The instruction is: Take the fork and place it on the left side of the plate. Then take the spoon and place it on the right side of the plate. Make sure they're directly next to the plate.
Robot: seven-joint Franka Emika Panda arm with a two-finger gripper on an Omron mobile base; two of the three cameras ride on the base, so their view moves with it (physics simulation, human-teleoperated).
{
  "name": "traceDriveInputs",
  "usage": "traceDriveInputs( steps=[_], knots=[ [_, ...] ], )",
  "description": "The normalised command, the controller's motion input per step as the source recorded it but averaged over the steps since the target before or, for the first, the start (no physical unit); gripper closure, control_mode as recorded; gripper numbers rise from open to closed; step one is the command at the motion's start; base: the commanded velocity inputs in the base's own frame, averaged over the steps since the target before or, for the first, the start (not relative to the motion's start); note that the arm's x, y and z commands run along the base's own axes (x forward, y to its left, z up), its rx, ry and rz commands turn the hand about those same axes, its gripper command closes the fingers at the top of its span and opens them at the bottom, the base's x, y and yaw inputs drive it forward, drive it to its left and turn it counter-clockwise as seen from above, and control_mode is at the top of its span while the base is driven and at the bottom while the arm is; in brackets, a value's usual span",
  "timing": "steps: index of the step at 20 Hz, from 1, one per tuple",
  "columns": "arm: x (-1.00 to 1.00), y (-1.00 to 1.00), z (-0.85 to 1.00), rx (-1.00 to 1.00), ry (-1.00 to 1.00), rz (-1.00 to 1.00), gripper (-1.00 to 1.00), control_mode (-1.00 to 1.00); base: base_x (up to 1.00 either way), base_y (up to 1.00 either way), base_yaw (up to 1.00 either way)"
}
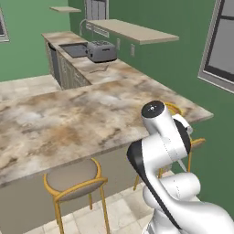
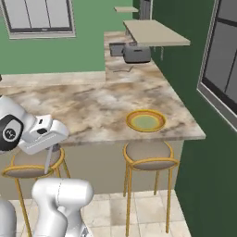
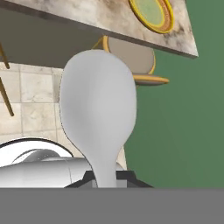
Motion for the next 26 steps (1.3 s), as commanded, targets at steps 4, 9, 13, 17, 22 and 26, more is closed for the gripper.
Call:
traceDriveInputs(
  steps=[4, 9, 13, 17, 22, 26],
  knots=[
    [0.00, 0.00, 0.00, 0.00, 0.00, 0.00, 1.00, 1.00, 0.00, -0.77, 0.09],
    [0.00, 0.00, 0.00, 0.00, 0.00, 0.00, 1.00, 1.00, 0.03, -0.66, 0.01],
    [0.00, 0.00, 0.00, 0.00, 0.00, 0.00, 1.00, 1.00, 0.14, -0.41, 0.00],
    [0.00, 0.00, 0.00, 0.00, 0.00, 0.00, 1.00, 1.00, 0.28, -0.09, -0.01],
    [0.00, 0.00, 0.00, 0.00, 0.00, 0.00, 1.00, 1.00, 0.32, 0.17, -0.05],
    [0.00, 0.00, 0.00, 0.00, 0.00, 0.00, 1.00, 1.00, 0.44, 0.30, -0.07]
  ],
)
